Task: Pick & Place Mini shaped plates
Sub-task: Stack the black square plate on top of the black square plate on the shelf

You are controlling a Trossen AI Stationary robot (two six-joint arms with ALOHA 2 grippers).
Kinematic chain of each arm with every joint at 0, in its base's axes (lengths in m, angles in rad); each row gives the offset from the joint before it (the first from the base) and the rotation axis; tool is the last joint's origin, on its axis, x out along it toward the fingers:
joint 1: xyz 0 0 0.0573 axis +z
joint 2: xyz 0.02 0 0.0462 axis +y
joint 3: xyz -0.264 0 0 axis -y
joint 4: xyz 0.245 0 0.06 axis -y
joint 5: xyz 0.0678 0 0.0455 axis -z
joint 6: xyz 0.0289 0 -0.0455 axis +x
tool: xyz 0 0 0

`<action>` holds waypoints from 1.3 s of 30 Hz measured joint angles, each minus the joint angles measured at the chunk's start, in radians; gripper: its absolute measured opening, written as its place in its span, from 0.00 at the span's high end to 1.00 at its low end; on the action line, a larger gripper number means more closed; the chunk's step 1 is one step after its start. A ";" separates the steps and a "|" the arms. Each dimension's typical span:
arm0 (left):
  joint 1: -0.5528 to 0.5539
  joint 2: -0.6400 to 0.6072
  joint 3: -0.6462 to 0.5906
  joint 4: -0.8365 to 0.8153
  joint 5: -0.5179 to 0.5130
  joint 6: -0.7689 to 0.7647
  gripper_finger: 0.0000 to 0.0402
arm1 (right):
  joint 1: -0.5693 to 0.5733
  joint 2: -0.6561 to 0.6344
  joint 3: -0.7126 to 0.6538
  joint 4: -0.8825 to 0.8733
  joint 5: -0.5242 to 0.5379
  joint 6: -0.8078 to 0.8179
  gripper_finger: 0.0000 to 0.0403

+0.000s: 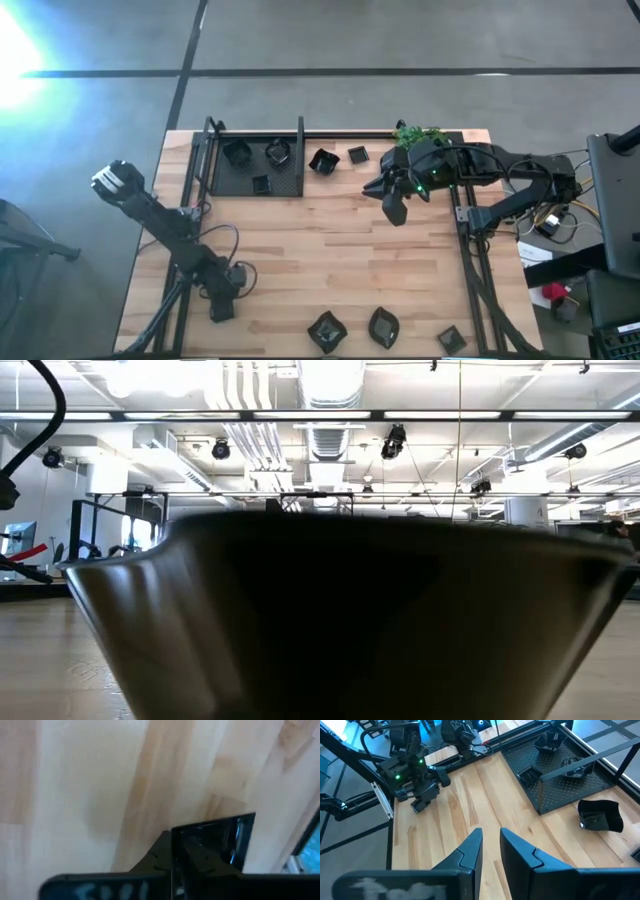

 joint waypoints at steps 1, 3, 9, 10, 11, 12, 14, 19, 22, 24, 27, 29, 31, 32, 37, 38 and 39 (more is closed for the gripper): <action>-0.001 0.000 0.001 0.017 0.016 -0.006 0.98 | 0.000 0.000 0.000 0.000 0.000 0.000 0.85; -0.005 -0.001 0.004 0.029 0.033 -0.013 0.99 | 0.000 0.000 -0.001 0.000 0.000 0.000 0.85; -0.002 -0.061 0.003 0.026 0.023 -0.081 1.00 | 0.000 0.000 -0.002 -0.001 0.000 -0.002 0.85; -0.001 -0.077 0.003 0.026 0.019 -0.099 1.00 | 0.000 0.000 -0.002 0.000 0.000 -0.004 0.85; 0.000 -0.095 0.003 0.025 0.017 -0.119 1.00 | 0.000 0.000 -0.002 0.000 0.000 -0.007 0.85; 0.001 -0.116 0.003 0.025 0.015 -0.141 1.00 | 0.000 0.000 -0.002 -0.001 0.000 -0.008 0.85; 0.002 -0.159 0.003 0.025 -0.007 -0.196 1.00 | 0.000 0.000 -0.002 0.000 0.000 -0.008 0.85; 0.015 -0.287 0.003 0.016 -0.182 -0.416 1.00 | 0.000 0.000 -0.002 0.000 0.000 -0.011 0.85; 0.030 -0.363 0.005 0.009 -0.331 -0.541 1.00 | 0.000 0.000 -0.002 -0.001 0.000 -0.020 0.85; 0.046 -0.401 0.014 -0.011 -0.442 -0.618 1.00 | 0.000 0.000 -0.002 0.000 0.000 -0.038 0.85; 0.083 -0.440 0.042 -0.066 -0.593 -0.682 1.00 | 0.000 0.000 -0.002 0.000 0.000 -0.068 0.85; 0.120 -0.451 0.068 -0.129 -0.661 -0.723 1.00 | 0.000 0.000 -0.002 0.000 0.000 -0.069 0.85; 0.174 -0.452 0.099 -0.202 -0.695 -0.741 1.00 | 0.000 0.000 -0.002 0.000 0.000 -0.071 0.85; 0.205 -0.451 0.116 -0.242 -0.706 -0.744 1.00 | 0.000 0.000 -0.002 0.000 0.000 -0.071 0.85; 0.391 -0.446 0.181 -0.393 -0.745 -0.709 1.00 | 0.000 0.000 -0.002 0.000 0.000 -0.072 0.85; 0.431 -0.449 0.188 -0.407 -0.745 -0.693 1.00 | 0.000 0.000 -0.002 0.001 0.000 -0.071 0.85; 0.474 -0.452 0.193 -0.428 -0.741 -0.675 1.00 | 0.000 0.000 -0.002 0.001 0.000 -0.066 0.85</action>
